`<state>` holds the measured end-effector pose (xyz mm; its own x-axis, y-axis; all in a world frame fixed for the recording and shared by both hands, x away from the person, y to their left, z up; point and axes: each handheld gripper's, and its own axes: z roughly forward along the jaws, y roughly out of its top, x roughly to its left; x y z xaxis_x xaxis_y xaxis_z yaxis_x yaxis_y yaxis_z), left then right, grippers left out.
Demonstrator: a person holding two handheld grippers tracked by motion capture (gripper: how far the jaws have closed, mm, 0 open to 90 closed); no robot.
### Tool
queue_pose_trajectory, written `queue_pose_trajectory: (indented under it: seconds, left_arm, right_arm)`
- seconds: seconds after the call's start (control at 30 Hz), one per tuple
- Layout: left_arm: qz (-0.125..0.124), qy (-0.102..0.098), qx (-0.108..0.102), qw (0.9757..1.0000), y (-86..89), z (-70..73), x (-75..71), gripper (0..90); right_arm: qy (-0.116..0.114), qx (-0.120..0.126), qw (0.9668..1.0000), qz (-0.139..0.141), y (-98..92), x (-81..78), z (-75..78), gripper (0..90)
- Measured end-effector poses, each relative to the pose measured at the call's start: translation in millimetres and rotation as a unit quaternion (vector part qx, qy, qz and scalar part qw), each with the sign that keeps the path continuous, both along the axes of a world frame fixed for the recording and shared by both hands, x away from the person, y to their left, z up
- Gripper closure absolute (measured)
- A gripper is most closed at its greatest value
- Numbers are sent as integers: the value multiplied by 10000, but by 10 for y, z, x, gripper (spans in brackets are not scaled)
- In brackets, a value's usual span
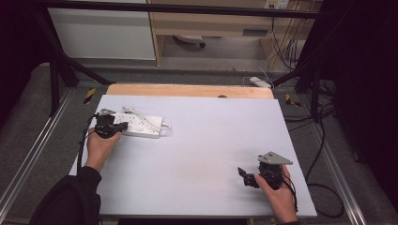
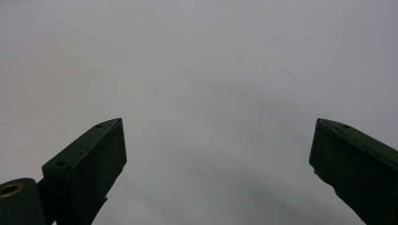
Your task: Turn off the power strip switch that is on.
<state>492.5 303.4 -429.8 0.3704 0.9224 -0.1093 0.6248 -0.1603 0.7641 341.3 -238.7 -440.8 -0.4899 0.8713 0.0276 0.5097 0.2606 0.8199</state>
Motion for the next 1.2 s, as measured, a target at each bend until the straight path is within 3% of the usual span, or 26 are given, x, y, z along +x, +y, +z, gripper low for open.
queue_pose_trajectory:
  seconds: [0.23, 0.27, 0.33, 0.4, 0.6, 0.97, 1.2]
  left_arm:
    - [28, -17, -2, 10000, -1, -7, -6, 900]
    - [118, -43, 198, 9997, 2, -6, -12, 900]
    - [179, -39, 210, 9996, 25, -6, -14, 900]
    - [221, 5, 20, 9998, 75, -14, -25, 900]
    - [3, -63, 212, 9998, 64, -8, -38, 900]
    - [-63, -110, 152, 9998, -6, 18, -36, 900]
    - [-72, -243, 20, 9997, -18, 69, -47, 900]
  right_arm:
    - [1, 14, 10000, -6, -9, 0, 2, 46]
    - [17, 16, 10000, -8, -9, 0, 2, 46]
    - [18, 17, 10000, -10, -9, -1, 2, 46]
    - [-18, 9, 10000, -4, -11, 1, 0, 46]
    - [15, 3, 10000, -1, -3, 7, -2, 46]
    - [-18, 15, 10000, -13, -12, 1, 5, 46]
    - [-25, 29, 10000, -21, -21, -4, 8, 46]
